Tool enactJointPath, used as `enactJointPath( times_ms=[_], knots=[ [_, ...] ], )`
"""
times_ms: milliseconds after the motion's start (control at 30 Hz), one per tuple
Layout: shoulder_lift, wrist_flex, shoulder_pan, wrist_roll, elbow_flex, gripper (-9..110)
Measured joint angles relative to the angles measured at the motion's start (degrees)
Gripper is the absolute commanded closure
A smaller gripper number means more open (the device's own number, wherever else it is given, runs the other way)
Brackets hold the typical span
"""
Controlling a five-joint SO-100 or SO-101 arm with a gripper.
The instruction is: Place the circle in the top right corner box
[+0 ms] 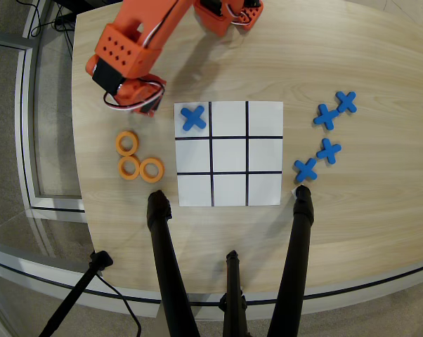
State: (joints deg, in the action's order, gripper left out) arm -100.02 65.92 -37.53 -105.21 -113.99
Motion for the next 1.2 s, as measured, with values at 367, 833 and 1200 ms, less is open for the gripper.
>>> enactJointPath(
  times_ms=[367,833,1200],
  knots=[
    [3.25,0.7,31.46,18.9,17.31,102],
    [40.34,-2.9,30.94,21.97,49.04,102],
    [47.29,-5.45,29.18,20.83,50.01,102]
  ],
)
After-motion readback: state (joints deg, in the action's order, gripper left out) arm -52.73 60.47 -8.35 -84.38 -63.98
